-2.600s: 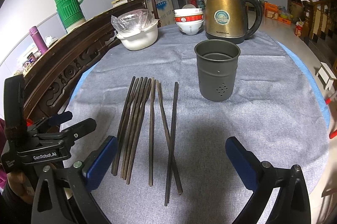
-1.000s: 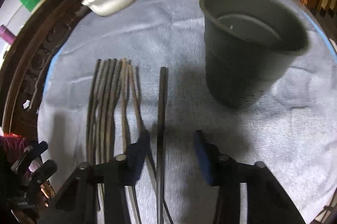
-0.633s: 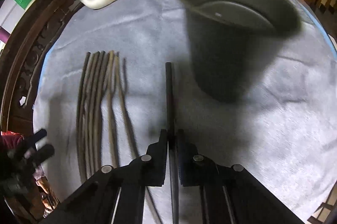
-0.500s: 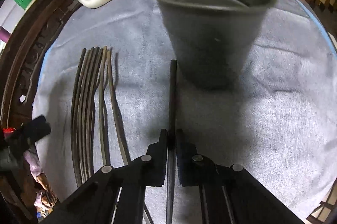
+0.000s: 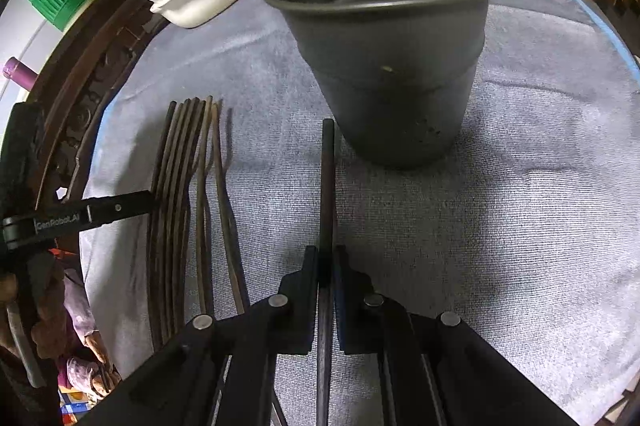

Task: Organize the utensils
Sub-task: 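Grasp a dark chopstick with the right tool while the left tool grasps another, then lift both held chopsticks and carry them over the grey utensil cup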

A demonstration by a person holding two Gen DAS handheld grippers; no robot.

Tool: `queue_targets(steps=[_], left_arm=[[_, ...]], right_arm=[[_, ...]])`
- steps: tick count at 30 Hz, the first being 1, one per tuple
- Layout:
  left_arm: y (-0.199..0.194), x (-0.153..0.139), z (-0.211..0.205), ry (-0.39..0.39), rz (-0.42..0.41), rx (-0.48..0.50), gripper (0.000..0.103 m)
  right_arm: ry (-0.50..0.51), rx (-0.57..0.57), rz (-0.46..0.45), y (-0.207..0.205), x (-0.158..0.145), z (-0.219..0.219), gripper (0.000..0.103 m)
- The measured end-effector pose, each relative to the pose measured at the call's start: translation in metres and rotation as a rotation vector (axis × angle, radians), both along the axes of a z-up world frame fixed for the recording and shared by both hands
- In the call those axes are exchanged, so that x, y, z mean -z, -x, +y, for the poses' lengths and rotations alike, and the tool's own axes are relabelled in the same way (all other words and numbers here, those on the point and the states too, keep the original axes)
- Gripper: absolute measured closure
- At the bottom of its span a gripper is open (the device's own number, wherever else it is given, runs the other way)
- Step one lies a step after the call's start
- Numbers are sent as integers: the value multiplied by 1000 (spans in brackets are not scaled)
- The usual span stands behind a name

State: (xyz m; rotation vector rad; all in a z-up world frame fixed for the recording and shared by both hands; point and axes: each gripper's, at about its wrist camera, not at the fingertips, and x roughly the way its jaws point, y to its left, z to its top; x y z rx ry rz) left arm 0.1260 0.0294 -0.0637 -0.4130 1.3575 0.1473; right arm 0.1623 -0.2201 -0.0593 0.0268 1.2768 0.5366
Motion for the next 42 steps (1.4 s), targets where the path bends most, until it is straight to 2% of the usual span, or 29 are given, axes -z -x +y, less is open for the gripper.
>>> queue_targets(steps=[1,2,4,7,10,12,13,17,22,23,25,27,32,33,34,39,42], left_arm=[[-1,-1,1,9,5,1,60],[-2,-1,2,25,12,4,62],[-4,-2,0,26,18,11,64],[-2,-1,-2,12,31,33,71],[-3,-1,-5,7,38,42,71],[-3,0,-9,-8,34,59,80],[-3,2,-11,5,39,76,96],[4,4,-18,-4,74,156,97],[18,6,-17,11,146,244,96],[17,6,-15,21,156,242,96],[9,8,-9,32,170,225,93],[2,8,-4,54,176,199,90],[-12,6,-6,41,173,207,89],[-15,6,-5,46,176,212,89],[-18,2,-5,42,176,215,97],[-16,3,13,71,146,209,97],[-2,-7,27,96,80,170,97]], right_arm=[[-1,-1,0,-1,1,-2,94],[0,-2,0,0,1,-3,94],[1,-4,0,0,1,-3,94],[0,-3,2,-1,0,-2,94],[8,-4,-1,0,0,-1,94],[18,-7,-3,0,-1,1,94],[22,-8,-3,-2,-1,5,94],[50,-31,7,-2,-1,13,94],[141,-119,45,0,-3,27,94],[141,-118,66,-3,-3,29,91],[150,-109,90,-10,-2,32,91],[179,-100,94,-16,-3,39,91],[221,-91,79,-23,-3,54,91],[237,-104,71,-22,-3,58,91],[251,-117,64,-23,-4,61,91],[252,-120,48,-13,-7,67,95],[199,-110,25,6,-12,53,96]])
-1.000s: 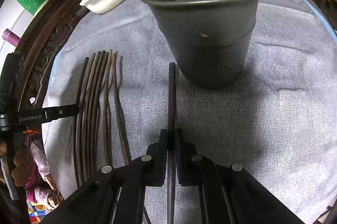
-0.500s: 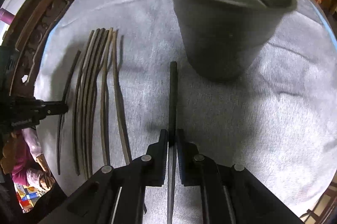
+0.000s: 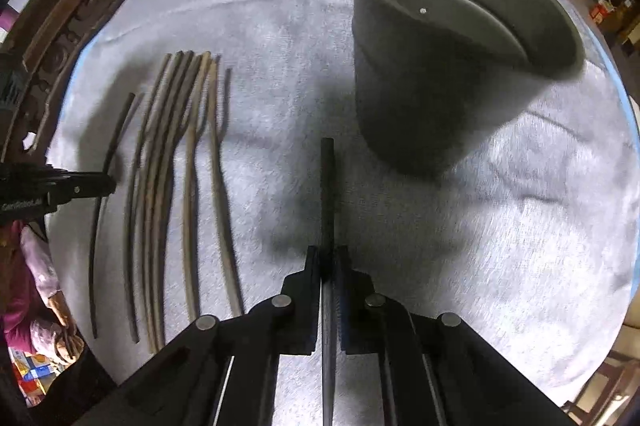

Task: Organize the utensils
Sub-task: 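Lift both held chopsticks and carry them over the grey utensil cup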

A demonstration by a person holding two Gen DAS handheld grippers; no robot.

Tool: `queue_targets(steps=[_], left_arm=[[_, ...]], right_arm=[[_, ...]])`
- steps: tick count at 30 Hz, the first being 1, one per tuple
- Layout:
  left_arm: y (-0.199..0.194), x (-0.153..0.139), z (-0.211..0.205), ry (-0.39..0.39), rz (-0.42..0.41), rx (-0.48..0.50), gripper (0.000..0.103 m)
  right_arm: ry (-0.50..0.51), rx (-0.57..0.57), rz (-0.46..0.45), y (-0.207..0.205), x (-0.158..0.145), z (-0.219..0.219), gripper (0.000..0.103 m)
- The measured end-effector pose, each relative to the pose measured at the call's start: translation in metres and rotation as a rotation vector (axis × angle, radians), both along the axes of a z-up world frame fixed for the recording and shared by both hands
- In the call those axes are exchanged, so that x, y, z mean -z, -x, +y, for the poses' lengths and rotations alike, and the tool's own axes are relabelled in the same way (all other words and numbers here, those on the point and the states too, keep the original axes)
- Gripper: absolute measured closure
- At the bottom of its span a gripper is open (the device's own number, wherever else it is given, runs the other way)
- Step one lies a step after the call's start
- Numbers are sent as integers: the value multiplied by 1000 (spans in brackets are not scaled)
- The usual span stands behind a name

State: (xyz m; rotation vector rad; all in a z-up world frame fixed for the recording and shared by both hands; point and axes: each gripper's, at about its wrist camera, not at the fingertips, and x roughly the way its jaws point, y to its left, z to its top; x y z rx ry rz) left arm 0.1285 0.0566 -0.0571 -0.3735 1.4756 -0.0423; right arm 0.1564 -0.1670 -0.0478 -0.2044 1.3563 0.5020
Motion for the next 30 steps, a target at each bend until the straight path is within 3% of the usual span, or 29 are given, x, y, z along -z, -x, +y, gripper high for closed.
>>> queue_targets(steps=[5,8,9,13,16,19,24,30], left_arm=[[43,-45,19,14,-215,-104,97],[62,-85,22,-19,-418,-176,97],[66,-85,25,-35,-471,-195,97],[78,-124,23,-93,-703,-272,97],[81,-121,12,-143,-837,-311,97],[85,-119,6,-216,-891,-328,97],[93,-104,-2,-297,-918,-322,97],[117,-108,-5,-283,-938,-316,96]], right_arm=[[-142,60,-119,35,-34,-27,96],[-249,156,-244,50,-64,-54,96],[-277,188,-293,52,-73,-63,96],[-369,370,-552,68,-110,-103,96],[-369,448,-779,78,-125,-120,96],[-333,477,-860,79,-124,-119,96],[-296,444,-907,88,-117,-108,96],[-300,372,-918,117,-123,-108,96]])
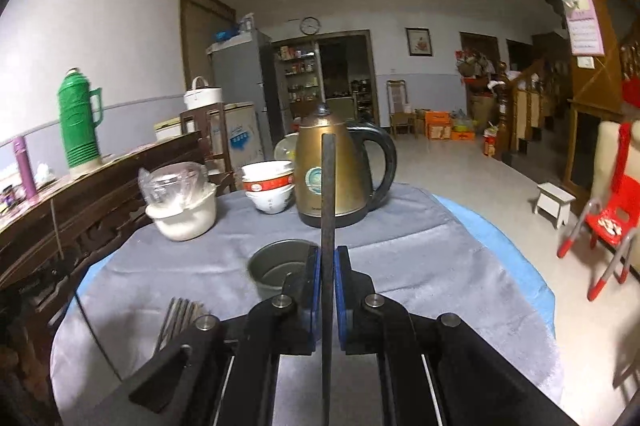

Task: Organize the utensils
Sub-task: 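Lift both held chopsticks and carry them over the grey utensil cup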

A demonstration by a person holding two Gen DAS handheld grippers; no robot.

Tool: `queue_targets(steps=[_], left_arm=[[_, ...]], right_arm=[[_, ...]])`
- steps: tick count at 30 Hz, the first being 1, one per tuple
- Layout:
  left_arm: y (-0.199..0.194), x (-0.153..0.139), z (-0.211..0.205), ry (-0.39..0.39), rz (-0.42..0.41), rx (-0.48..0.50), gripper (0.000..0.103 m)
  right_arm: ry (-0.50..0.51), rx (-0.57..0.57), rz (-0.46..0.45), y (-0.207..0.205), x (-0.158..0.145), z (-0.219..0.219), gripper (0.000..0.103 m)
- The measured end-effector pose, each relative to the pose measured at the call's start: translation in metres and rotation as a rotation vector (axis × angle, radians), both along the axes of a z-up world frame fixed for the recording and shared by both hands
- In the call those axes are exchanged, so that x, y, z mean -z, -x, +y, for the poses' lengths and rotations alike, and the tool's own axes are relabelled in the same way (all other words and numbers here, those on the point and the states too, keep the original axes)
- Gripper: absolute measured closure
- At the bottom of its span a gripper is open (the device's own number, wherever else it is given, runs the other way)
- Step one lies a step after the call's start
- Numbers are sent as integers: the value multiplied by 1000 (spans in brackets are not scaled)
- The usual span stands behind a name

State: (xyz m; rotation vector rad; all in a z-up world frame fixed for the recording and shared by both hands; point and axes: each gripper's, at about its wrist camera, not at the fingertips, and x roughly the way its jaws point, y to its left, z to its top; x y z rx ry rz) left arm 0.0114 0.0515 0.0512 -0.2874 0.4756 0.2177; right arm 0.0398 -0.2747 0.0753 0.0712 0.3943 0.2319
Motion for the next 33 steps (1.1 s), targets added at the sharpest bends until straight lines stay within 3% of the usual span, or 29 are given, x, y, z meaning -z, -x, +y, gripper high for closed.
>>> queue_targets(steps=[11,19,27,33], left_arm=[[39,-11,6,84,-21,20,96],[37,-53,1,161,-121,84,96],[-3,-92,-33,220,-220,186,96],[-50,-105,-62,239,-231,230,96]], right_arm=[[-47,-18,3,22,-14,-10,96],[-141,-16,-62,25,-47,-28,96],[-219,8,-171,12,-80,-35,96],[-270,37,-209,-31,-88,-31,96]])
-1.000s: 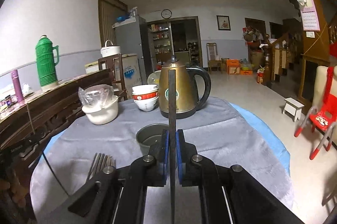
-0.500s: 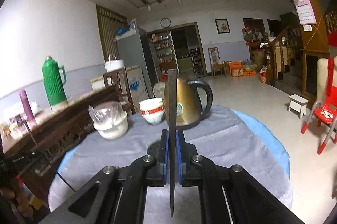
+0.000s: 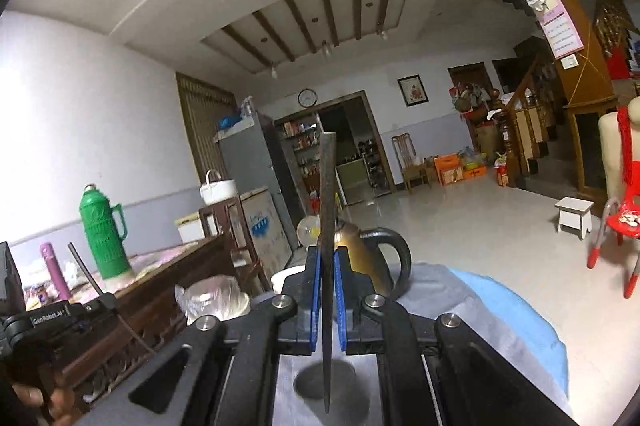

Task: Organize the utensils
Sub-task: 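Lift both held chopsticks and carry them over the grey utensil cup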

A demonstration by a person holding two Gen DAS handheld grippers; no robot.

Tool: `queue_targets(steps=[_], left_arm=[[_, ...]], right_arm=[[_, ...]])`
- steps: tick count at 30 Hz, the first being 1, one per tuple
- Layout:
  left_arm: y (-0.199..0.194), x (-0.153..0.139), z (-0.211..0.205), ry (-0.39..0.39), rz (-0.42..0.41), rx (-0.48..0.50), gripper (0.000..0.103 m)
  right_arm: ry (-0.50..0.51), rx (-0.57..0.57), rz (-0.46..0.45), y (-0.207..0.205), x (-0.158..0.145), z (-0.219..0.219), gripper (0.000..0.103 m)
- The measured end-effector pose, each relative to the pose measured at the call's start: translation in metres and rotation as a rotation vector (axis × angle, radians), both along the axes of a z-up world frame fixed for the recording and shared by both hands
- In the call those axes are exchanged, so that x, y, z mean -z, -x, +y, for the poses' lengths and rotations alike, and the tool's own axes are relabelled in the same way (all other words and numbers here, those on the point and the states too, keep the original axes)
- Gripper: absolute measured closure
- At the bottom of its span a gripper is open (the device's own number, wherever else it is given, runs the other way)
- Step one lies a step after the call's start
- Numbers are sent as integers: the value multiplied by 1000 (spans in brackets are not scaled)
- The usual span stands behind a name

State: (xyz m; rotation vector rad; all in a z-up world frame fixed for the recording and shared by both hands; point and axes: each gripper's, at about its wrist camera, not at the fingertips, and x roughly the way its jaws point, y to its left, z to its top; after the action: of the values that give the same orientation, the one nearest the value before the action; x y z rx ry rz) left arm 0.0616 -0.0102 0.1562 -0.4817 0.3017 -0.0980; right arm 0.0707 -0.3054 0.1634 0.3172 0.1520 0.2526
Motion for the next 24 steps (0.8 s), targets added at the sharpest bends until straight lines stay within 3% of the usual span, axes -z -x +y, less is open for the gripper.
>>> queue_targets(steps=[8,12,24], left_arm=[[-52,6,-35,-34,33,53,96],[-74,23,-45,-55,82,74,96],[-98,60,-65,-97,222,143,96]], right_arm=[[5,-12,48,-48,15,16,96],[20,-28,102,-67,32,21,95],[81,-89,252,-94,77,35,95]])
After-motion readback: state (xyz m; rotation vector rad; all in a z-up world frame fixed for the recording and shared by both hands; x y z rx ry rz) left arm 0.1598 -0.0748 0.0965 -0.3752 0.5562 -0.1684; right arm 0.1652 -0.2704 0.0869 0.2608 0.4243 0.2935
